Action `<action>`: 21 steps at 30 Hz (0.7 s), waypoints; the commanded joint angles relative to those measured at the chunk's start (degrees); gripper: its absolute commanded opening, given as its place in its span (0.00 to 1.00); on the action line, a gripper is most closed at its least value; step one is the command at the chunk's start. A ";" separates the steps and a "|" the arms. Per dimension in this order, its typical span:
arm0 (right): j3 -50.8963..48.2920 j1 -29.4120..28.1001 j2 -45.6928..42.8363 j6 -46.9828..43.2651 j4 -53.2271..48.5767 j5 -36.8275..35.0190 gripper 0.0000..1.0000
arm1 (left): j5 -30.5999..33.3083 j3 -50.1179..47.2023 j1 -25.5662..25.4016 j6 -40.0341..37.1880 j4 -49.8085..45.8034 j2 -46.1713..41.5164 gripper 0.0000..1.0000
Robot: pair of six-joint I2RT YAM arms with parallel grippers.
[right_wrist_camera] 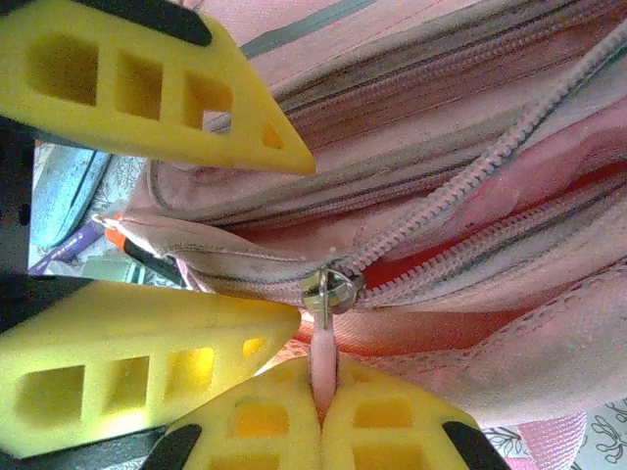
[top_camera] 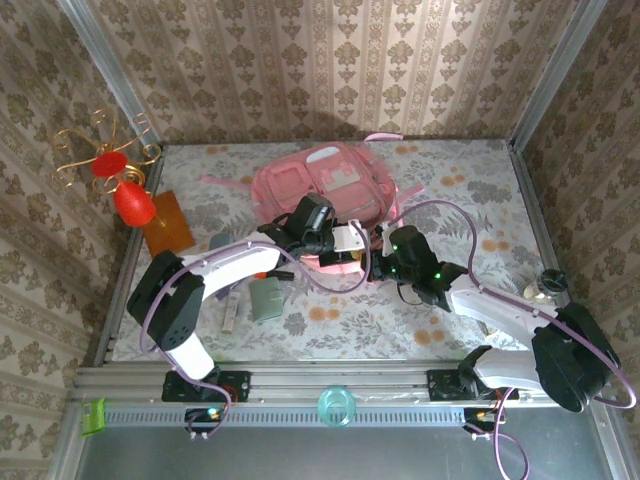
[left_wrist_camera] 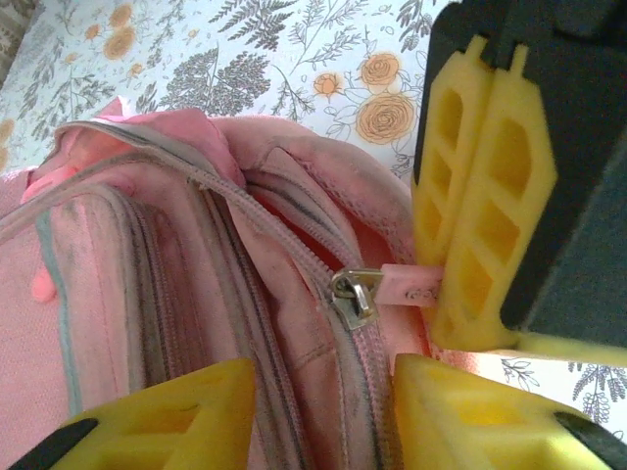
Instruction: Pack the student bag
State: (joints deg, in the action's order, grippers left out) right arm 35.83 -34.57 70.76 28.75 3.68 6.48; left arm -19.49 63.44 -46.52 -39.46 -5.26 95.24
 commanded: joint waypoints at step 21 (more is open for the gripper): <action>3.18 2.96 -3.79 -1.62 -10.27 -10.98 0.00 | -8.86 -9.41 8.43 -2.31 3.63 -5.64 0.00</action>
State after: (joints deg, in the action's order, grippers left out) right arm 36.71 -33.43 69.14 28.23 -1.67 1.85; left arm -28.42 55.51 -40.32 -40.34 -2.17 92.01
